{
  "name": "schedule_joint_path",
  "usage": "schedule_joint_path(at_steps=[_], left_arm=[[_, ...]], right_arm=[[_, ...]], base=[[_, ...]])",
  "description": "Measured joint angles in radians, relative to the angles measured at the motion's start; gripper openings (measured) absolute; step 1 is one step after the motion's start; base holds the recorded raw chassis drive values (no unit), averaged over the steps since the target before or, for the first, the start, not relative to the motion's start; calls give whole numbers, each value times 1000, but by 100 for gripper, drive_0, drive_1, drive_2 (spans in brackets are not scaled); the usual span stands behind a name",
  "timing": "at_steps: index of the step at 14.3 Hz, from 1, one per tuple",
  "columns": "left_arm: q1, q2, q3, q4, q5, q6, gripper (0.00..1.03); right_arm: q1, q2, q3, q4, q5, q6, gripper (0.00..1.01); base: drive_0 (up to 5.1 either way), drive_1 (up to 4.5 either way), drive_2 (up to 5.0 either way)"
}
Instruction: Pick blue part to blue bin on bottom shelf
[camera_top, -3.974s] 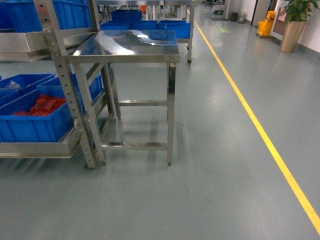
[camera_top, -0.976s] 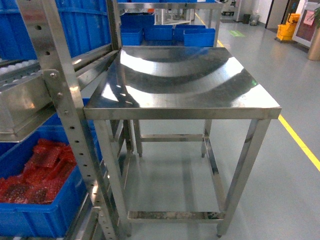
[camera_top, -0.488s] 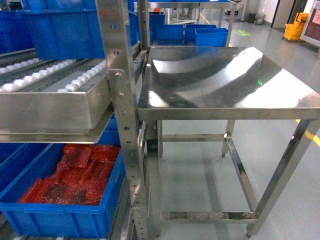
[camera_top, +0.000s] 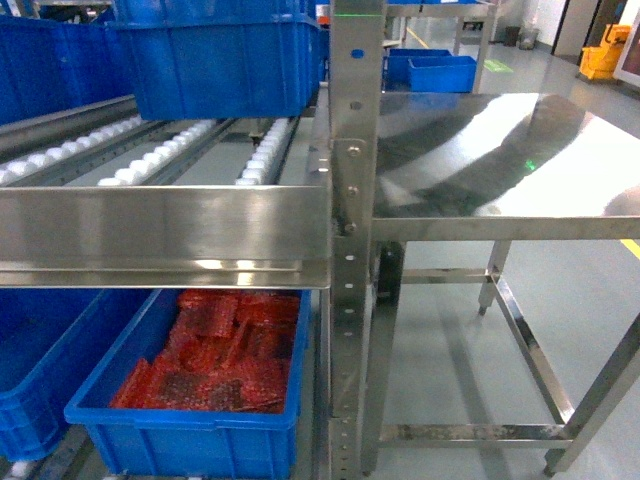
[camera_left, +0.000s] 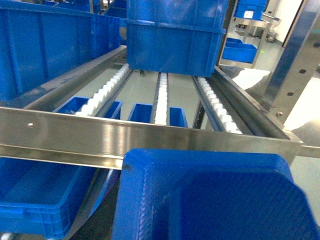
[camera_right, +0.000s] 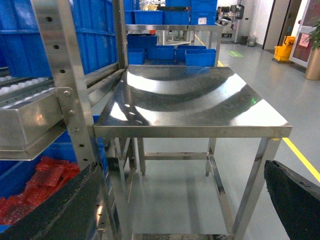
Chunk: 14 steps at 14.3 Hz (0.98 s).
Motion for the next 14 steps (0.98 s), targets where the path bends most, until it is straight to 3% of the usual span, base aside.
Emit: schedule_joint_path(at_steps=[10, 14], left_arm=[[0, -1, 0, -2, 0, 0, 44], [-1, 0, 0, -2, 0, 0, 44]], right_arm=[[0, 0, 0, 1, 0, 0, 98], [0, 0, 0, 0, 0, 0, 98]], base=[[9, 439, -422], [-495, 251, 251]])
